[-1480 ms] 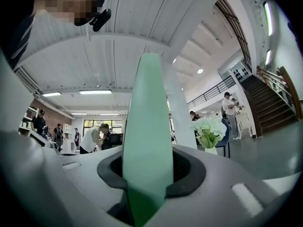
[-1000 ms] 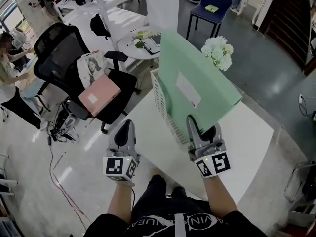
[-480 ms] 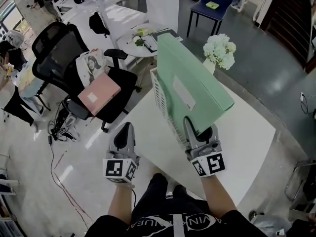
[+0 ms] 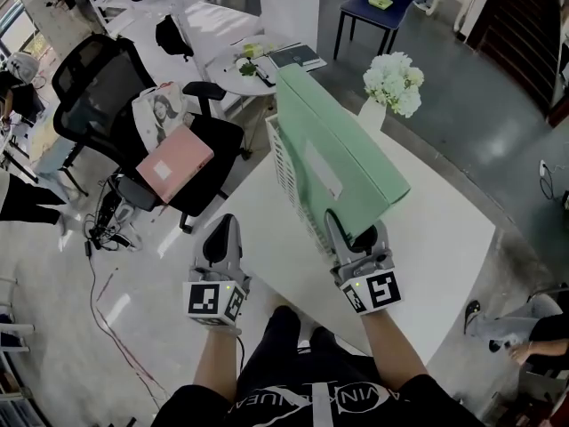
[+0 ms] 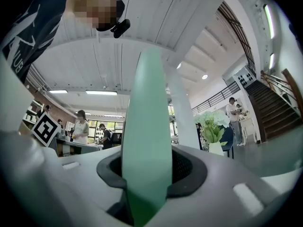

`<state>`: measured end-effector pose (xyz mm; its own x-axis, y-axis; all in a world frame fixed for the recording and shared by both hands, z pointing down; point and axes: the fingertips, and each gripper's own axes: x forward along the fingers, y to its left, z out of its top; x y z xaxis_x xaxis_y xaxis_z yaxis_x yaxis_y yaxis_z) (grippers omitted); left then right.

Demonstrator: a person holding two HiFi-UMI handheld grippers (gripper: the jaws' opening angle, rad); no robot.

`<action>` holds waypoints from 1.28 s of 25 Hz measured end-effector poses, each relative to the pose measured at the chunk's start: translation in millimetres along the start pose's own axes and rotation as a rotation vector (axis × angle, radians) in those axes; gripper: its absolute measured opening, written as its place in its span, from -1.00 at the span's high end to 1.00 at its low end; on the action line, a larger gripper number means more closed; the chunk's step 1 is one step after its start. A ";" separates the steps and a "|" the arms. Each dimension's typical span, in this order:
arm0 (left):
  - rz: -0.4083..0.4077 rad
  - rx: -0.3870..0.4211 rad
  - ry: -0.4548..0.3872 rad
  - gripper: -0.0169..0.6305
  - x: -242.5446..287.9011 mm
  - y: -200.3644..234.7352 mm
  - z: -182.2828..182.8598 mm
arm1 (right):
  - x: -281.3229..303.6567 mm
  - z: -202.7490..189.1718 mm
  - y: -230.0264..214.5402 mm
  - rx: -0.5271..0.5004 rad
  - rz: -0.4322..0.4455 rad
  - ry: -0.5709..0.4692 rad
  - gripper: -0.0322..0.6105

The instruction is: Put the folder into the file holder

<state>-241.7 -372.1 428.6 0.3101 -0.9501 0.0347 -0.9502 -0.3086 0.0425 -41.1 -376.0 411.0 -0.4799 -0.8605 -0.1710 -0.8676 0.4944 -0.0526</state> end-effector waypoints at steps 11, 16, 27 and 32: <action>-0.007 -0.016 0.011 0.95 -3.5 -13.3 -10.2 | -16.5 -27.5 -1.8 -0.032 0.022 0.120 0.33; -0.006 -0.018 0.017 0.95 -7.2 -16.4 -13.0 | -21.3 -36.2 -3.1 -0.030 0.029 0.154 0.31; 0.003 -0.020 0.024 0.95 -13.4 -19.9 -15.5 | -26.8 -50.9 -3.3 -0.068 0.037 0.226 0.27; 0.010 -0.021 0.025 0.95 -15.2 -18.4 -16.0 | -29.5 -56.7 -1.6 -0.088 0.048 0.252 0.26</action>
<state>-228.4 -351.2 443.3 0.3013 -0.9516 0.0602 -0.9526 -0.2977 0.0631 -32.9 -358.4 472.0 -0.5283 -0.8454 0.0794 -0.8459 0.5321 0.0371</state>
